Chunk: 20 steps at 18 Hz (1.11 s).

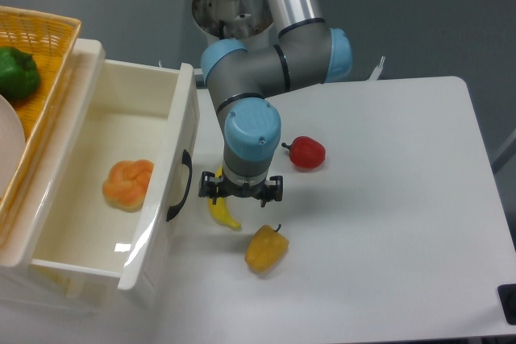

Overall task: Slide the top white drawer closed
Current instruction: 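Move the gripper over the banana toward the open drawer's front, then lower the gripper beside the drawer front near its black handle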

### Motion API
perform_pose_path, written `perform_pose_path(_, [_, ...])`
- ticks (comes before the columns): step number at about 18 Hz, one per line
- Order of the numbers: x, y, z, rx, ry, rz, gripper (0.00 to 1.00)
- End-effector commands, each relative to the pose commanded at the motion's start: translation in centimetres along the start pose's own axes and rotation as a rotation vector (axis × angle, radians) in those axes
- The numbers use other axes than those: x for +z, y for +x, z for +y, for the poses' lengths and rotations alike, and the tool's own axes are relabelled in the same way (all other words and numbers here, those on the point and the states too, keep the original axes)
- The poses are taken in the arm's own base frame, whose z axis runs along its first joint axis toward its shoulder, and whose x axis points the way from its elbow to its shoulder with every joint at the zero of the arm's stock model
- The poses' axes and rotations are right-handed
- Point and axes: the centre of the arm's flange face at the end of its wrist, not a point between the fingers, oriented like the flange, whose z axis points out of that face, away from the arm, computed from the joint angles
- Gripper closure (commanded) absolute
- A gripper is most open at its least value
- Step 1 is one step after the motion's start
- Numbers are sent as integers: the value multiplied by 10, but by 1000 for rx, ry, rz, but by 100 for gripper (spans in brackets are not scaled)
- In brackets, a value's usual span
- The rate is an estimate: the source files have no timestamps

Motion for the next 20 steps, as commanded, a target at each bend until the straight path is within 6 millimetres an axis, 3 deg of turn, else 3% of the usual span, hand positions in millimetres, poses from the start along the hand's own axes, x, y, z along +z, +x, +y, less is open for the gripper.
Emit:
perform_pose_path(12, [-3, 4, 0, 4, 7, 7, 0])
perform_pose_path(20, [-10, 20, -4, 30, 25, 13, 0])
